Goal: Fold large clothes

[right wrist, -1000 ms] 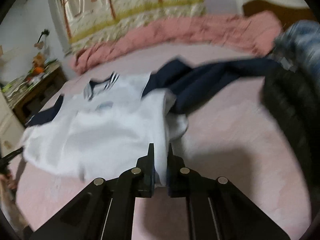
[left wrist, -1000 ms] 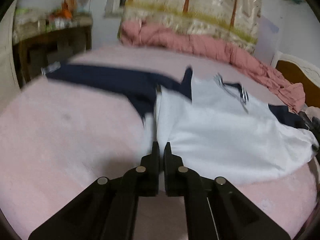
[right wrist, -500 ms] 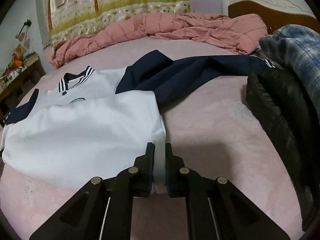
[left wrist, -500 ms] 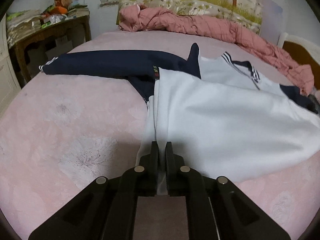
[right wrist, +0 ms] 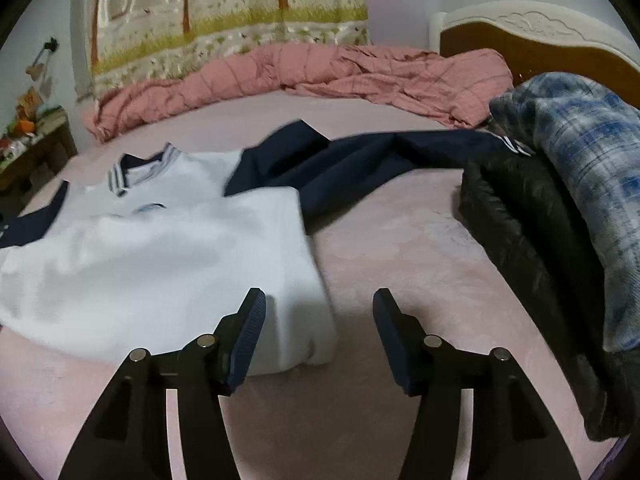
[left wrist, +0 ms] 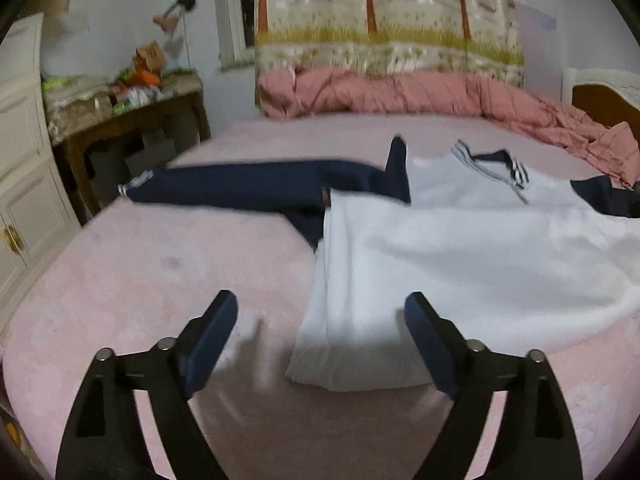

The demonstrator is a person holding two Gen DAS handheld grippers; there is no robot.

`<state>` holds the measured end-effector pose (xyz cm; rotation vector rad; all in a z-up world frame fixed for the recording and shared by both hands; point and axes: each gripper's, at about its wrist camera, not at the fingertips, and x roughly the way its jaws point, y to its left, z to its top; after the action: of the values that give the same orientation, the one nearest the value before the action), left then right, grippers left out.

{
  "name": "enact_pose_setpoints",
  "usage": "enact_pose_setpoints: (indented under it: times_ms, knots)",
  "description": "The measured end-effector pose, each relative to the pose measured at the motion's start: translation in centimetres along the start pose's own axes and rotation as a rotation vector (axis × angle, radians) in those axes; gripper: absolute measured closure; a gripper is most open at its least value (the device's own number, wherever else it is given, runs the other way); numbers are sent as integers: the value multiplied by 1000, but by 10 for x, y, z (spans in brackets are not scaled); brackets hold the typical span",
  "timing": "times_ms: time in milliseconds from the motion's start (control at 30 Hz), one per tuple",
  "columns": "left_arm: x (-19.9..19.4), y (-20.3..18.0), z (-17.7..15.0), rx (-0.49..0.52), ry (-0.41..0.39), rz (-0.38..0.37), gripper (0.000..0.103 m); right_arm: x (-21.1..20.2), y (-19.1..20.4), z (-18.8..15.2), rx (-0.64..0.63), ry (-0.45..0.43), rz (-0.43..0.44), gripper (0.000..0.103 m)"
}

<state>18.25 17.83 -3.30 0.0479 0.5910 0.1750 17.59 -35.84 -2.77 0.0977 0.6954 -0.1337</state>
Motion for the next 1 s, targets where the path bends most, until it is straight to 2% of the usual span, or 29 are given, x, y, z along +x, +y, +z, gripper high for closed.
enact_pose_setpoints:
  times_ms: [33,100,233,333,400,500,600,700,767,867,1000]
  knots:
    - [-2,-3,1,11,-9,7,8,-5,4,0,-15,-14,4,42]
    - [-5,-8,5,21,-16,18,8,-16,18,-1,-67,-53,12,27]
    - [-19,-20,17,5,-59,-36,7,-35,47,4,-155,-125,46,17]
    - [-30,-34,32,3,-108,-76,0,-40,66,15,-177,-140,103,11]
    - [-29,-46,42,12,-103,-107,0,-37,79,24,-184,-136,118,0]
    - [-16,-66,51,27,-31,-142,0,-28,95,30,-190,-109,137,0]
    - [5,-83,44,38,66,-190,0,-7,109,23,-179,-14,179,0]
    - [26,-94,24,61,162,-170,0,17,121,8,-210,77,150,0]
    - [44,-97,9,68,229,-162,0,30,127,-4,-246,103,110,0]
    - [45,-94,3,41,221,-173,0,30,130,-13,-262,89,92,0]
    - [44,-106,0,92,209,-117,0,30,131,-18,-257,69,78,0]
